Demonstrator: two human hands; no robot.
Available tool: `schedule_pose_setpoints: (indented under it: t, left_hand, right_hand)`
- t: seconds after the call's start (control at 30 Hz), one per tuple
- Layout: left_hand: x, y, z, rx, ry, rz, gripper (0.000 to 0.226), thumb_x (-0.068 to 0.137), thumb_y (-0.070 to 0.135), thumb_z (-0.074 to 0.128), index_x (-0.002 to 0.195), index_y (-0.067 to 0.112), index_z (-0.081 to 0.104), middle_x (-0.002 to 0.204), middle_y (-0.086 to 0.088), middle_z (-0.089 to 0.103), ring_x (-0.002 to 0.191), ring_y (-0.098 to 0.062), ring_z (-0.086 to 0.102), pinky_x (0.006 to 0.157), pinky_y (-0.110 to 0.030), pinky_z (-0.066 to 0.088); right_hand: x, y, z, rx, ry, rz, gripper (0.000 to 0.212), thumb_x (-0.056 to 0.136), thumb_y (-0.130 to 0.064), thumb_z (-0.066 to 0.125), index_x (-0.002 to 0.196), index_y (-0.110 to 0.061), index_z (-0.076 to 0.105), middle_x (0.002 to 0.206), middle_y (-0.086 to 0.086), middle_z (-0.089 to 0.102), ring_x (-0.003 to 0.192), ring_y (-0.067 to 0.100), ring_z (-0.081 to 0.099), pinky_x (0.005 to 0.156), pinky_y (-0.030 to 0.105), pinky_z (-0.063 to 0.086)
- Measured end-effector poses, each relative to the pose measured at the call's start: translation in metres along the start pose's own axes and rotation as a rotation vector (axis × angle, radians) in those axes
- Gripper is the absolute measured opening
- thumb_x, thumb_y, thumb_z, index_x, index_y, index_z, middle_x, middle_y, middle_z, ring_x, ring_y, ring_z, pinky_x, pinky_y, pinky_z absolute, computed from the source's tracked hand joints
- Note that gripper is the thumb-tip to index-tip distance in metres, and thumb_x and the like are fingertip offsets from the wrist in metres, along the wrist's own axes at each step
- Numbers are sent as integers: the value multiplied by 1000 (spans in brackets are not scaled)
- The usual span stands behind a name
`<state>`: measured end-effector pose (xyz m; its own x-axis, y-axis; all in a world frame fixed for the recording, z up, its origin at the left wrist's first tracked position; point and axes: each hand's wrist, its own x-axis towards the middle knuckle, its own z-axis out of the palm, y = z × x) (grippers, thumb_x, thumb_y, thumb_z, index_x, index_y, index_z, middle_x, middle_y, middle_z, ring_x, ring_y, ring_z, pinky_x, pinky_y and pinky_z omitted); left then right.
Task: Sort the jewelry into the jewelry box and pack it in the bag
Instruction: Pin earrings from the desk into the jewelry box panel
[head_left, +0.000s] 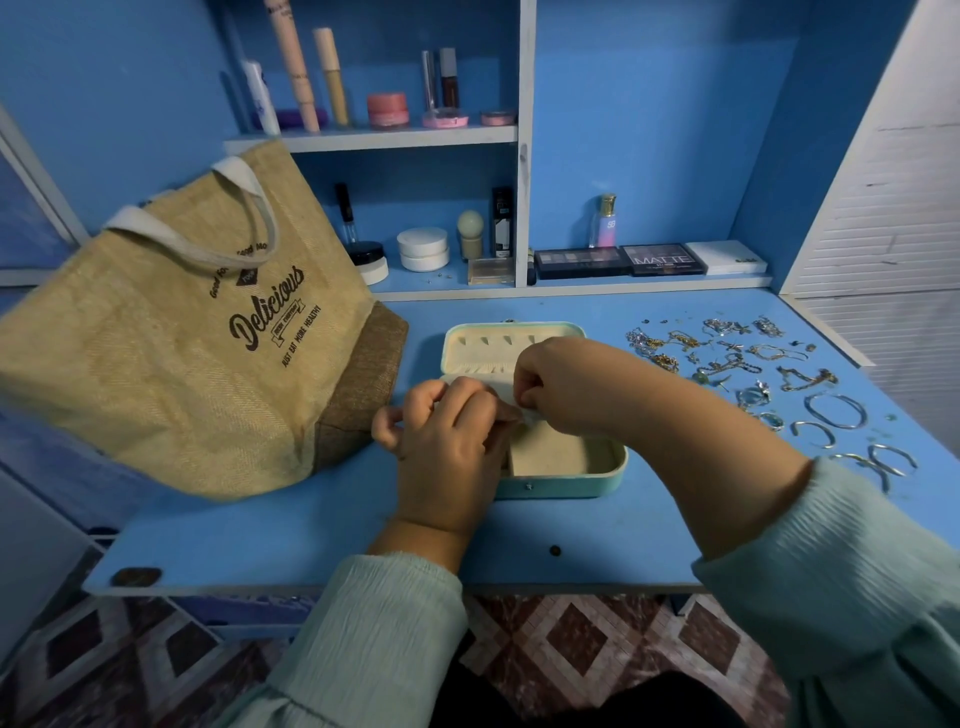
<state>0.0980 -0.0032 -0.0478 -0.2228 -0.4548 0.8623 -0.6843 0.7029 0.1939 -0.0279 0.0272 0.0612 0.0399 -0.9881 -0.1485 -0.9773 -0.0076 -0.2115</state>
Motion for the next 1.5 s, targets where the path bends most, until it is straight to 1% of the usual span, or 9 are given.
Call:
schedule_pose_setpoints:
  t: [0.2, 0.37, 0.5, 0.67, 0.93, 1.17, 1.3, 1.43, 1.5]
  left_hand:
    - [0, 0, 0, -16, -25, -6, 13, 84, 33, 51, 82, 26, 40, 93, 8, 51, 89, -19, 39, 62, -56, 45]
    - [1, 0, 0, -47, -56, -37, 14, 87, 38, 46, 83, 27, 40, 95, 9, 52, 89, -20, 41, 64, -58, 44]
    - [4, 2, -1, -11, -61, -68, 12, 83, 39, 49, 85, 29, 42, 88, 6, 64, 92, -19, 39, 68, -53, 44]
    - [7, 6, -4, 51, -62, -59, 11, 80, 38, 49, 87, 32, 43, 89, 8, 63, 94, -19, 37, 77, -43, 30]
    - [11, 8, -9, 85, -108, -30, 10, 76, 32, 48, 86, 35, 52, 88, 13, 62, 93, -17, 39, 73, -28, 10]
    - [13, 12, -12, 129, -162, -63, 13, 74, 27, 51, 78, 33, 62, 87, 14, 62, 93, -16, 39, 76, -33, 18]
    - [15, 16, -15, 125, -196, -60, 17, 74, 29, 47, 79, 34, 63, 87, 15, 62, 93, -16, 40, 76, -34, 18]
    - [15, 19, -17, 130, -229, -60, 20, 68, 21, 75, 79, 33, 64, 89, 13, 61, 94, -17, 39, 78, -35, 18]
    - [15, 22, -18, 130, -265, -59, 29, 60, 19, 83, 80, 32, 65, 90, 11, 61, 94, -17, 39, 79, -36, 18]
  right_hand:
    - [2, -5, -4, -21, -61, 65, 29, 92, -15, 52, 120, -10, 58, 119, 8, 58, 105, 24, 55, 84, 29, 44]
    - [2, -4, -9, 47, -105, 70, 27, 94, -15, 47, 117, -13, 61, 120, 7, 59, 96, 19, 52, 78, 27, 40]
    - [-4, 3, -3, 107, 10, 37, 25, 94, -14, 46, 110, -19, 65, 114, 4, 62, 102, 24, 57, 86, 30, 46]
    - [-12, 17, 6, 200, 154, 3, 25, 92, -13, 47, 105, -21, 67, 110, 0, 62, 97, 21, 58, 88, 36, 49]
    - [-33, 39, 32, 263, 428, -20, 20, 93, -23, 52, 99, -15, 69, 109, 1, 55, 105, 21, 44, 84, 25, 34]
    - [-44, 61, 70, 325, 765, -58, 17, 84, -19, 57, 91, -11, 71, 95, 6, 58, 90, 32, 55, 79, 27, 35]
    - [-47, 64, 80, 355, 890, -38, 19, 83, -14, 56, 93, -8, 71, 89, 5, 54, 80, 21, 52, 69, 17, 35]
    - [-48, 61, 90, 528, 928, 24, 13, 88, -12, 59, 97, -10, 68, 88, -7, 47, 77, 10, 50, 70, 24, 45]
    - [-50, 60, 94, 590, 911, 83, 11, 88, -14, 59, 98, -16, 65, 85, -16, 45, 78, 3, 48, 72, 17, 40]
